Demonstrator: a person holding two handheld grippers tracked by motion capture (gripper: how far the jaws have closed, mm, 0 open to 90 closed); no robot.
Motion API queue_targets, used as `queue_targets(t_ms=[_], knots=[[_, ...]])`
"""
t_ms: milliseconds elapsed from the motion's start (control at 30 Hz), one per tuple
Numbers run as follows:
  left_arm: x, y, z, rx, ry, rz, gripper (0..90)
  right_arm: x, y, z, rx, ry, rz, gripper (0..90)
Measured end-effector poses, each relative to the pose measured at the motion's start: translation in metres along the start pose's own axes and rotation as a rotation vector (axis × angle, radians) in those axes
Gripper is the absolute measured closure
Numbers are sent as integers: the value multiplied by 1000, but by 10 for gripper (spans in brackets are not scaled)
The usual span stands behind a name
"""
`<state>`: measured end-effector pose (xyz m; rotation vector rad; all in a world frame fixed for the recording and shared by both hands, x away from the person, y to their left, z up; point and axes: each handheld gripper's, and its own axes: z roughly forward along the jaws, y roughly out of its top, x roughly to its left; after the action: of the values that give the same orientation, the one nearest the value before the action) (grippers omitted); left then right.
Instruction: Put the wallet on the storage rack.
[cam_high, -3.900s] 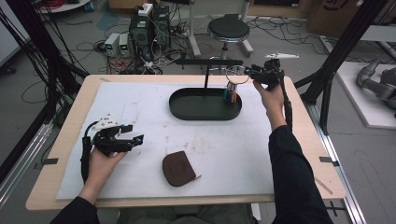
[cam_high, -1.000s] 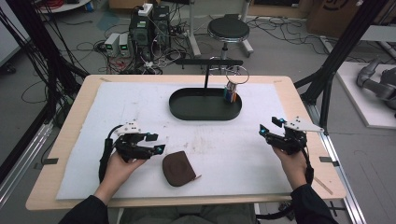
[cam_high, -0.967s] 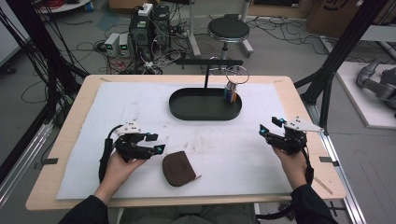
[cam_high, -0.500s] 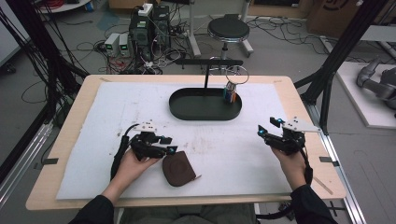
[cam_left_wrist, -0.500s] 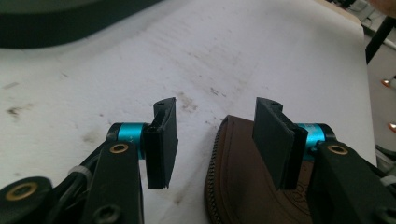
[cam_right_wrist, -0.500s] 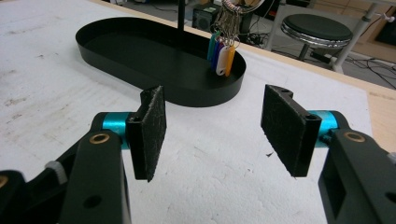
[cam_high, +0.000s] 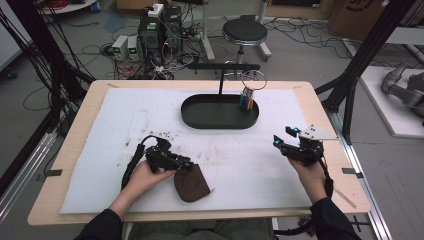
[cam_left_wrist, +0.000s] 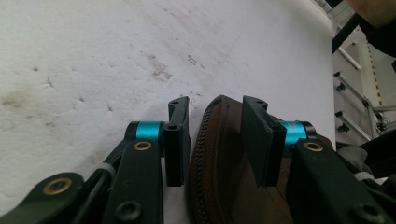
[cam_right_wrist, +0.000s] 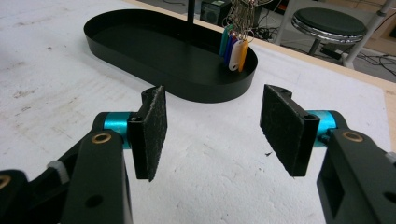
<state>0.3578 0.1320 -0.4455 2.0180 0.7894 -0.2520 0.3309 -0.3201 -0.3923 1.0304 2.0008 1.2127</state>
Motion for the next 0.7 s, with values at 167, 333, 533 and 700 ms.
queue_targets(t_ms=[167, 333, 533, 700], knots=[[-3, 0, 0, 1, -30, 14, 765, -1, 0, 0, -1, -1, 0, 424], [-7, 0, -2, -16, -7, 47, 814, -1, 0, 0, -3, -4, 5, 427], [-15, 2, -10, -130, 32, 106, 849, 0, 1, -1, -12, -10, 2, 432], [-21, 4, -25, -272, 68, 163, 860, 0, 2, -2, -21, -18, 5, 437]])
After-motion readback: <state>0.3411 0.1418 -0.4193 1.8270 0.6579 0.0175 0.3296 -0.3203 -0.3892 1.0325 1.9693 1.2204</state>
